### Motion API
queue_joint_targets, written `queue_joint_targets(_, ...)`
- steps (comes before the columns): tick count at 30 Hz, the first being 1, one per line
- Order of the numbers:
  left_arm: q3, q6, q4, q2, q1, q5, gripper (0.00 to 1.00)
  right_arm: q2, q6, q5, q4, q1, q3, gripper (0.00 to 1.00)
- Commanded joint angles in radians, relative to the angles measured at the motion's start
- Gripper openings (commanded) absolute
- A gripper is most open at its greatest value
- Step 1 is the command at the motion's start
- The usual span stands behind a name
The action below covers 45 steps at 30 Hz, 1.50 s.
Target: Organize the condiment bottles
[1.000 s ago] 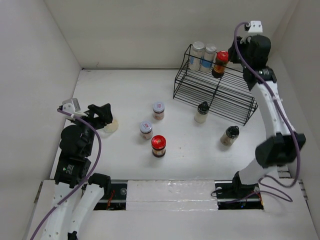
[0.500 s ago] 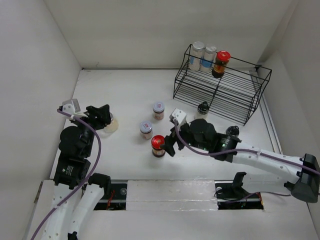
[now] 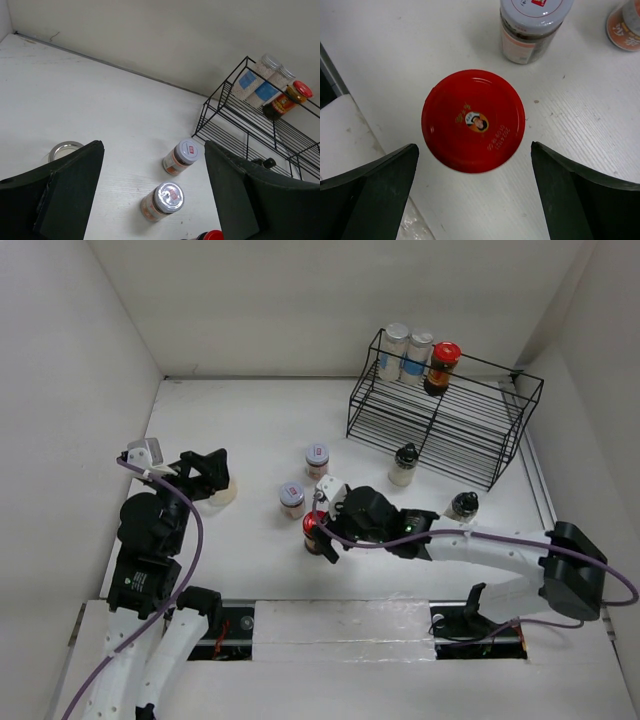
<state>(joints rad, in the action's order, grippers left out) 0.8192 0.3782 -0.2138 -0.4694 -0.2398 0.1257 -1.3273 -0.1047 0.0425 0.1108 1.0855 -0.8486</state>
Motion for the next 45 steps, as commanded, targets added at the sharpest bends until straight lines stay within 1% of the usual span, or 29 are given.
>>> queue_joint_targets(1,-0.002,-0.012,0.04,-0.006,0.005,-0.018,0.78,-0.059,0.034,-0.001,-0.086,0.01,-0.073,1.0)
queue_joint_targets(7,-0.002,-0.012,0.039,-0.017,0.005,-0.009,0.78,-0.179,0.054,0.01,-0.174,0.01,-0.102,1.0)
queue_joint_targets(10,-0.002,-0.012,0.039,-0.017,0.005,-0.018,0.79,-0.191,0.054,0.034,-0.207,0.01,-0.102,0.9)
queue_joint_targets(11,-0.002,-0.012,0.039,-0.017,0.005,-0.018,0.79,-0.2,0.045,0.043,-0.221,0.01,-0.09,0.76)
queue_joint_targets(13,-0.002,-0.012,0.039,-0.017,0.005,-0.018,0.79,-0.201,0.045,0.043,-0.221,0.01,-0.09,0.6)
queue_joint_targets(14,-0.002,-0.012,0.039,-0.017,0.005,-0.018,0.79,-0.201,0.034,0.052,-0.221,0.01,-0.09,0.54)
queue_joint_targets(16,-0.002,-0.012,0.039,-0.017,0.005,-0.018,0.79,-0.162,0.034,0.074,-0.194,0.01,-0.115,0.49)
queue_joint_targets(17,-0.002,-0.012,0.039,-0.017,0.005,-0.018,0.79,-0.136,0.034,0.092,-0.145,0.01,-0.128,0.49)
queue_joint_targets(20,-0.002,-0.012,0.039,-0.017,0.005,-0.029,0.79,0.04,0.062,0.209,-0.074,0.01,-0.228,0.48)
queue_joint_targets(22,-0.002,-0.012,0.05,-0.017,0.005,-0.029,0.79,0.103,0.088,0.249,-0.053,-0.027,-0.279,0.47)
queue_joint_targets(23,-0.002,-0.012,0.05,-0.017,0.005,-0.038,0.79,0.128,0.097,0.234,-0.053,-0.088,-0.303,0.47)
queue_joint_targets(26,-0.002,-0.012,0.05,-0.017,0.005,-0.047,0.79,0.174,0.12,0.223,-0.042,-0.211,-0.383,0.47)
queue_joint_targets(27,-0.002,-0.021,0.05,-0.017,0.005,-0.047,0.76,0.174,0.12,0.2,-0.014,-0.311,-0.409,0.47)
queue_joint_targets(29,-0.002,-0.021,0.05,-0.017,0.005,-0.047,0.73,0.174,0.12,0.16,-0.014,-0.413,-0.469,0.47)
queue_joint_targets(30,-0.002,-0.021,0.05,-0.008,0.005,-0.047,0.71,0.165,0.12,0.146,-0.014,-0.515,-0.492,0.47)
queue_joint_targets(32,-0.002,-0.021,0.05,0.004,0.005,-0.047,0.65,0.117,0.12,0.135,-0.003,-0.614,-0.573,0.46)
queue_joint_targets(33,-0.002,-0.021,0.05,0.005,0.005,-0.057,0.64,0.1,0.12,0.123,-0.003,-0.66,-0.598,0.46)
queue_joint_targets(34,-0.002,-0.021,0.059,0.005,0.005,-0.057,0.62,0.082,0.108,0.123,0.018,-0.743,-0.627,0.46)
queue_joint_targets(36,-0.002,-0.021,0.05,0.005,0.005,-0.057,0.6,0.031,0.096,0.109,0.018,-0.814,-0.699,0.45)
queue_joint_targets(37,-0.002,-0.021,0.05,0.005,0.005,-0.057,0.6,0.01,0.096,0.084,0.018,-0.876,-0.727,0.45)
queue_joint_targets(38,-0.002,-0.021,0.05,0.005,0.005,-0.057,0.6,-0.012,0.096,0.071,0.035,-0.903,-0.759,0.45)
queue_joint_targets(40,-0.002,-0.021,0.05,-0.005,0.005,-0.057,0.6,-0.096,0.096,0.071,0.058,-0.947,-0.875,0.45)
queue_joint_targets(41,-0.002,-0.021,0.05,-0.005,0.005,-0.057,0.61,-0.128,0.096,0.06,0.108,-0.988,-0.923,0.45)
queue_joint_targets(42,-0.002,-0.021,0.05,-0.005,0.005,-0.057,0.61,-0.192,0.096,0.06,0.127,-1.006,-1.01,0.43)
queue_joint_targets(44,-0.002,-0.021,0.05,-0.005,0.005,-0.057,0.65,-0.245,0.096,0.051,0.162,-1.047,-1.07,0.43)
queue_joint_targets(45,-0.002,-0.021,0.05,-0.005,0.005,-0.057,0.65,-0.265,0.096,0.051,0.162,-1.058,-1.089,0.43)
